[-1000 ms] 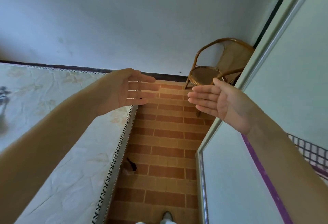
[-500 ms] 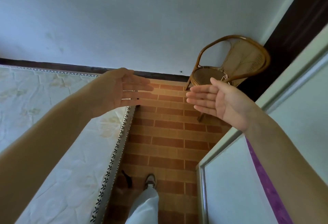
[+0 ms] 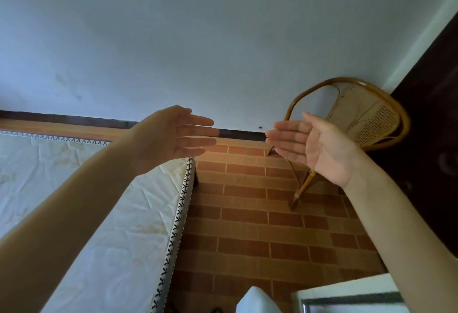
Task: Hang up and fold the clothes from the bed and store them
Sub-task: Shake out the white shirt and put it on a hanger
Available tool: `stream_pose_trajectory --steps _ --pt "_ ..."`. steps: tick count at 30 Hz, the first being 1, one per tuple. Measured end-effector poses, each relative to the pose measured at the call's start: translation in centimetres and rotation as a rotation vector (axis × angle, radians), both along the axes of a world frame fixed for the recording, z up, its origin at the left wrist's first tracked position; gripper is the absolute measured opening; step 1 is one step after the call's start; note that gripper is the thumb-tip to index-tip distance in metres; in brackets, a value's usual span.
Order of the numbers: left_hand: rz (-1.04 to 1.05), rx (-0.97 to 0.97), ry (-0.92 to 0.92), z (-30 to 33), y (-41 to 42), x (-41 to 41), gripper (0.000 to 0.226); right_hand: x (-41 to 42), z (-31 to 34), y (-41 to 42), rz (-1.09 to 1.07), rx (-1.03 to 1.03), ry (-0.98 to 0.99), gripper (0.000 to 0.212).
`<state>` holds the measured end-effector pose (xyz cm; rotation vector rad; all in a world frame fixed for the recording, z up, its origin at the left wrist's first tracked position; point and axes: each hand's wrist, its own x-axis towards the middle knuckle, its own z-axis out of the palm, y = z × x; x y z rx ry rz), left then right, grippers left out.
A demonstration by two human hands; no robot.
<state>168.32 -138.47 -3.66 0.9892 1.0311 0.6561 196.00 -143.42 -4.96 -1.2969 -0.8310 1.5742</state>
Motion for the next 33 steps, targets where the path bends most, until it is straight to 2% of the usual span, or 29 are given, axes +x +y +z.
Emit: stream_pose_trajectory --steps 5,10,21,26,33 --pt "-0.034 -0.031 0.024 -1.9 7.5 2.1 0.045 2.5 -1.9 7.5 -0.024 -0.052 -0.001 0.054" --pt "0.037 -0.058 0.031 -2.9 16.0 5.5 0.042 5.9 -2.9 16.5 0.048 -0.046 -0.021 0.054" --pt "0.024 -0.015 0.085 -1.4 33.5 15.2 0.043 15.9 -0.8 36.9 0.118 -0.022 -0.099 0.05" --pt "0.112 -0.105 0.081 -3.4 38.8 14.7 0.043 15.6 -3.1 43.6 0.206 -0.083 -0.087 0.049" --pt "0.238 -0.126 0.033 -4.5 47.2 10.5 0.043 12.1 -4.7 54.1 0.293 -0.114 -0.074 0.048"
